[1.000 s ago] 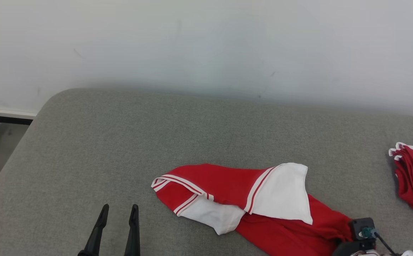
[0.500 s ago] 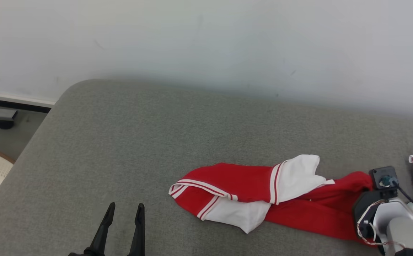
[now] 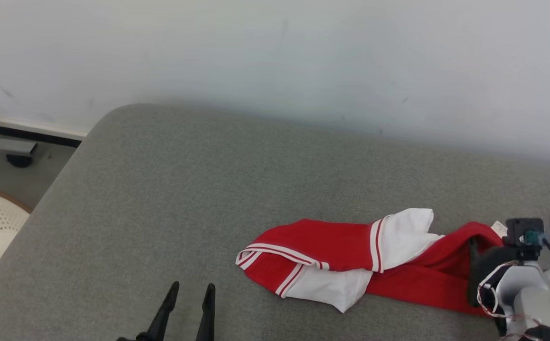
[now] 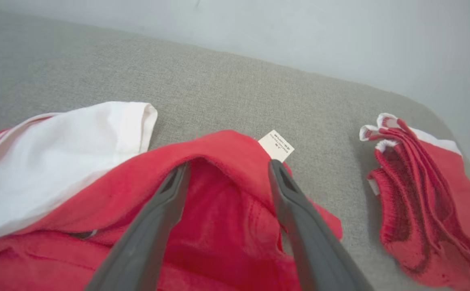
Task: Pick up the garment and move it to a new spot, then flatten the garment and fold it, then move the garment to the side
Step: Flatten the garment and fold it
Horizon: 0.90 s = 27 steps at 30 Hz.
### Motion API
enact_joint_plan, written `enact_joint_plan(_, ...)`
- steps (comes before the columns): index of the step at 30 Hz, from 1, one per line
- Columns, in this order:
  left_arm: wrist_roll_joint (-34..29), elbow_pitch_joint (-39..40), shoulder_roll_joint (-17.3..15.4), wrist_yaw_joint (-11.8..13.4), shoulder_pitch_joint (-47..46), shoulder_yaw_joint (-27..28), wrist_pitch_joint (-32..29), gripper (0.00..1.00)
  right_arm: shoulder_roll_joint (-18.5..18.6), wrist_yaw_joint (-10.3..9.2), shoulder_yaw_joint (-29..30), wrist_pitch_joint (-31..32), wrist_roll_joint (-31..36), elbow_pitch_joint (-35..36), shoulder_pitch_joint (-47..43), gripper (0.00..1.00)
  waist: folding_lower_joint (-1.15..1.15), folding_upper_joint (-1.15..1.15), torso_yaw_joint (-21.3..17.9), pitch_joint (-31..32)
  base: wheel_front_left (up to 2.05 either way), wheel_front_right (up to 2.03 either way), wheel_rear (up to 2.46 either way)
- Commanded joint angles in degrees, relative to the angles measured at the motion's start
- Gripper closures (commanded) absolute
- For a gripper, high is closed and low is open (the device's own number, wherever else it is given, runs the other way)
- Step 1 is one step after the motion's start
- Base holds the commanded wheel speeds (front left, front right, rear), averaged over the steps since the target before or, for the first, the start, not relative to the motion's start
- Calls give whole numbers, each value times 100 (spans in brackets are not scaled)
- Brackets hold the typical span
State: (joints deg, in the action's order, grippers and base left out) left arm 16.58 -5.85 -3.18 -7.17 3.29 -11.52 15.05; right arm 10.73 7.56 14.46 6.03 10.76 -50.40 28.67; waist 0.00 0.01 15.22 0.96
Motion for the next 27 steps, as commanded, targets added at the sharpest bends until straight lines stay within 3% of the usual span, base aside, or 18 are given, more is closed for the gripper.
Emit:
enact_joint_plan(1, 98, -87, -9, -28, 31, -66, 13, 0, -164, -17, 72, -92, -269, 165, -199, 0, 0, -1, -139, 121, 0, 0, 0)
enact_joint_plan(7, 667, -420, 14, -27, 215, -293, -197, 0, -600, -17, 253, -419, -1080, 1530, -1085, 0, 0, -1, -602, 336, 0, 0, 0)
enact_joint_plan(15, 1208, -979, 25, 39, 242, -697, -325, 0, -785, -16, -282, -609, -1420, 3802, -2662, 0, 0, -1, -1338, 490, 0, 0, 0)
enact_joint_plan(20, 1516, -1451, 29, 508, -75, -769, -411, 0, -784, -16, -731, -572, -1853, 4287, -3279, 0, 0, -1, -1754, 455, 0, 0, 0)
enact_joint_plan(27, 1858, -2152, 25, 1088, -583, -741, -715, 0, -784, -16, -1012, -435, -1997, 4562, -3434, 0, 0, -1, -2146, 341, 0, 0, 0)
